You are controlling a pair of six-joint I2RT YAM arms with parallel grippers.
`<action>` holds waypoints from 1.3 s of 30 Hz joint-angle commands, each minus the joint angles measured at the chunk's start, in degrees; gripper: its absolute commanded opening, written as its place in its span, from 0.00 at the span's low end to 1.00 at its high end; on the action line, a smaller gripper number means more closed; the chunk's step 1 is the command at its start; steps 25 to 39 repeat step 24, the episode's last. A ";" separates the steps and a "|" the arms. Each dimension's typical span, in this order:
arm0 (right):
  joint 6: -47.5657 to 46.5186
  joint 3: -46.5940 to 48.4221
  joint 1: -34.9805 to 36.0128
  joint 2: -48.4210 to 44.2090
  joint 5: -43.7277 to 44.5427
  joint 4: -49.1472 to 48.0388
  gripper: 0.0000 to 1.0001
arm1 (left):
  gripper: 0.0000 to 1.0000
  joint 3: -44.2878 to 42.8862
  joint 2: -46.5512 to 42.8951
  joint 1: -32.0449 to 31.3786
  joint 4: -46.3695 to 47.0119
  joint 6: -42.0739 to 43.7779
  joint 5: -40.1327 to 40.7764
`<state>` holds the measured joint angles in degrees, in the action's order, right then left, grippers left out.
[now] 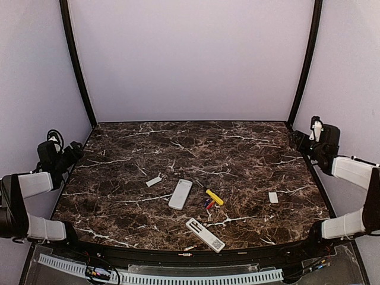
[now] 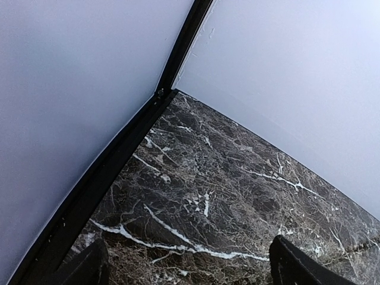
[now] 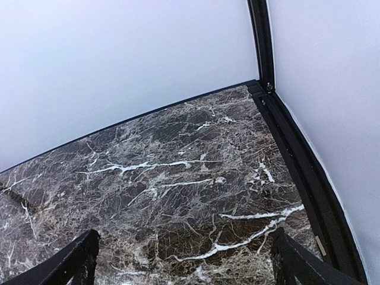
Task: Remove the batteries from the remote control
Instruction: Reset both arms
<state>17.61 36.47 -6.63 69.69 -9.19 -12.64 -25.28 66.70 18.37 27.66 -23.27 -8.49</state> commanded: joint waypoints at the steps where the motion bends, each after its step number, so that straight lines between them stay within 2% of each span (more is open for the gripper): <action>1: -3.92 -9.34 0.39 -3.92 3.76 -17.34 0.99 | 0.96 6.17 -2.41 0.00 12.07 2.37 -1.54; 7: -7.04 -20.04 0.45 -5.89 3.50 -34.31 0.99 | 0.99 10.09 -3.35 -1.30 18.11 8.62 -6.69; 12: -8.77 -22.49 0.48 -5.13 4.50 -38.95 0.99 | 0.99 9.54 -2.99 -5.81 16.04 13.58 -3.18; 18: -9.16 -23.13 0.48 -6.13 5.66 -38.66 0.98 | 0.99 9.27 -2.32 -7.22 16.68 13.81 -0.91; 39: -9.17 -22.92 0.48 -6.14 5.42 -37.91 0.98 | 0.99 9.00 -1.13 -7.30 17.07 13.26 -0.88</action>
